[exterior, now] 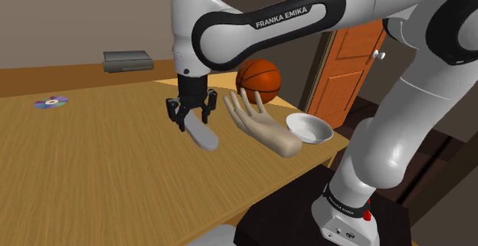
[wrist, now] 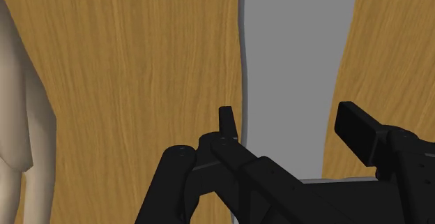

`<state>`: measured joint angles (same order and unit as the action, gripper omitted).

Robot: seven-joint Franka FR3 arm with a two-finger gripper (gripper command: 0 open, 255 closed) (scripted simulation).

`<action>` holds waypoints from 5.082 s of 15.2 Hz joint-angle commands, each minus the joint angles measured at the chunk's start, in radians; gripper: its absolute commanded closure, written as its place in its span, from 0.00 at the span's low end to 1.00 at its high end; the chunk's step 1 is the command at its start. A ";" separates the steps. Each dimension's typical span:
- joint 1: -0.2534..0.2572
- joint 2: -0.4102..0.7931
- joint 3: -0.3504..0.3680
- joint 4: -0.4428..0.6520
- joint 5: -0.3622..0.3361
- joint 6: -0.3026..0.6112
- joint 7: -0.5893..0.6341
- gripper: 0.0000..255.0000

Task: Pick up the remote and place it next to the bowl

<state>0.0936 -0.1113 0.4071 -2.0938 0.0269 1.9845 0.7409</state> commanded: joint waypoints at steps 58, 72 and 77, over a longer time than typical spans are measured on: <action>-0.444 -0.483 -1.050 -0.485 -0.428 0.081 -1.201 1.00; -0.427 -0.362 -1.134 -0.587 -0.451 0.303 -1.208 1.00; -0.427 -0.362 -1.134 -0.587 -0.450 0.304 -1.208 1.00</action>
<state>-0.3329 -0.4734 -0.7269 -2.6808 -0.4235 2.2875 -0.4669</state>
